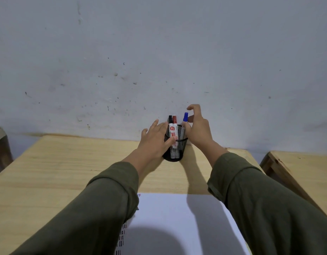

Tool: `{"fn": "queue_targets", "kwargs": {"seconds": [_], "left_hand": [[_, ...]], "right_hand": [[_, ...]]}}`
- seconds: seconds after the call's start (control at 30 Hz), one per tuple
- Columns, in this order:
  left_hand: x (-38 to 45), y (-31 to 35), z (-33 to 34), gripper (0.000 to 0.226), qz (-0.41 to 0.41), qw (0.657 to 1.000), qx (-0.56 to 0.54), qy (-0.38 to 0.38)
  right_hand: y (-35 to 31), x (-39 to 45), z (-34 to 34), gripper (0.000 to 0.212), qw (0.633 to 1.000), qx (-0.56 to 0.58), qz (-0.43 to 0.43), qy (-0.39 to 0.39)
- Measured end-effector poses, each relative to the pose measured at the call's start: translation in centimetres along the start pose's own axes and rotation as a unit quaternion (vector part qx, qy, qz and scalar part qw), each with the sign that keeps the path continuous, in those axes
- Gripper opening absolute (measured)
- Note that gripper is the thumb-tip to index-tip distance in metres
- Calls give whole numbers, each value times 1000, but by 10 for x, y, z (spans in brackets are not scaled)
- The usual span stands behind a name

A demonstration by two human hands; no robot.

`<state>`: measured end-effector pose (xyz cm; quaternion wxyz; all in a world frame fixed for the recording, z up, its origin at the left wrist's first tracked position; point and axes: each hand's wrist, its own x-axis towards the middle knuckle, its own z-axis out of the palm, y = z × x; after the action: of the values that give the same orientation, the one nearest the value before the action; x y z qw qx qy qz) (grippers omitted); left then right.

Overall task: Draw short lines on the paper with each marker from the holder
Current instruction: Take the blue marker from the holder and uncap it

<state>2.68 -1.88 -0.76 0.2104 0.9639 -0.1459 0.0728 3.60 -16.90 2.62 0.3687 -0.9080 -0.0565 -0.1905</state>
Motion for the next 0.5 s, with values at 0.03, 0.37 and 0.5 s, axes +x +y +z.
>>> {"fn": "queue_targets", "kwargs": {"seconds": [0.03, 0.37, 0.5], "left_hand": [[0, 1, -3, 65, 4, 1000, 4, 5], [-20, 49, -78, 41, -5, 947, -273, 168], [-50, 65, -94, 36, -21, 913, -398, 86]], "right_hand": [[-5, -1, -5, 42, 1000, 24, -5, 19], [-61, -25, -56, 52, 976, 202, -31, 77], [-66, -68, -55, 55, 965, 262, -19, -15]]}}
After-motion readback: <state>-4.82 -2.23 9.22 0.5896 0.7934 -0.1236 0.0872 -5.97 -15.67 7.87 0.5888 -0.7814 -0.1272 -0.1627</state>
